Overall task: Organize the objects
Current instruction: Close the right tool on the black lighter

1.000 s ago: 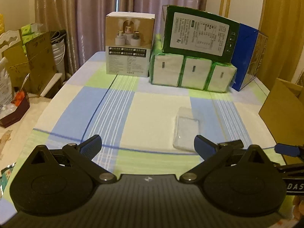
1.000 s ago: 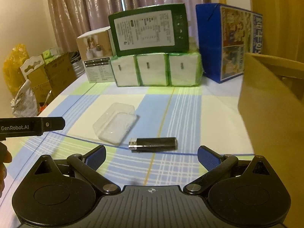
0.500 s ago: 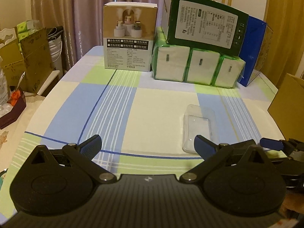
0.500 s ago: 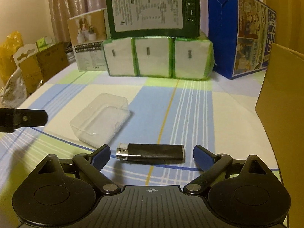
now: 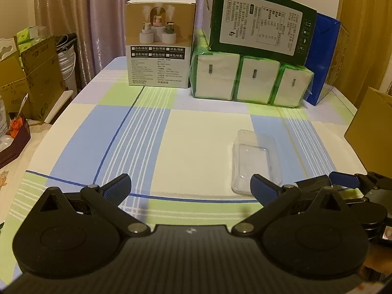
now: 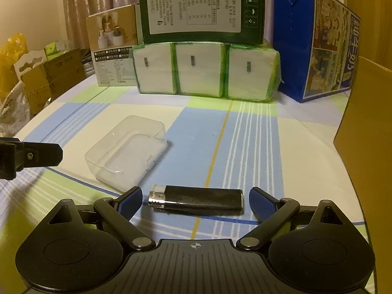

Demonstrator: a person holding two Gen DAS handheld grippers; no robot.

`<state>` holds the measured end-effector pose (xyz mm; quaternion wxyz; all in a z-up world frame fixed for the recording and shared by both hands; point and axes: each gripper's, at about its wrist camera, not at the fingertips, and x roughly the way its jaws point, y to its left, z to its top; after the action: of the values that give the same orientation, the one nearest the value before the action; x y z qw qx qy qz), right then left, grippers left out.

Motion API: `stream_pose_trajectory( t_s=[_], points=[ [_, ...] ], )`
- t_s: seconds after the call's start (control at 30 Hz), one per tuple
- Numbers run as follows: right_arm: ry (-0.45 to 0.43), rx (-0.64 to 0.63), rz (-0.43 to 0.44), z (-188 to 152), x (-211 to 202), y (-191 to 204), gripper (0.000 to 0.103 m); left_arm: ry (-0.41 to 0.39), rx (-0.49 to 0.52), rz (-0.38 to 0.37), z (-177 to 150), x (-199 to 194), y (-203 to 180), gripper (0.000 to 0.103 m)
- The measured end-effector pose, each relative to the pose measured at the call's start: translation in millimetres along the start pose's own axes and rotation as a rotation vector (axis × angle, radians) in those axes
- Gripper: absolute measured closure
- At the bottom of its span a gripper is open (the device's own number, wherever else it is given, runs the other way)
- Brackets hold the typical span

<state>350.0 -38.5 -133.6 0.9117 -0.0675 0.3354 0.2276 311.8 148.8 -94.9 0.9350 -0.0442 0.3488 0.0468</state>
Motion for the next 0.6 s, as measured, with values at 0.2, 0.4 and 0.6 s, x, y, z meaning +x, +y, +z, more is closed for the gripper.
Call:
stream_pose_trajectory(
  t_s=[0.2,0.4,0.6],
  points=[
    [-0.004,-0.018,-0.026,-1,0,0,0.016,-0.004,0.003,0.001,0,0,-1,0.001],
    [-0.003,-0.025,-0.036,-2,-2,-3,0.024,-0.004,0.005,0.000,-1,1,-1,0.001],
    [-0.024,-0.025,-0.075,1,-7,-14,0.024,-0.017,0.026,-0.024,0,1,-6,0.001]
  ],
)
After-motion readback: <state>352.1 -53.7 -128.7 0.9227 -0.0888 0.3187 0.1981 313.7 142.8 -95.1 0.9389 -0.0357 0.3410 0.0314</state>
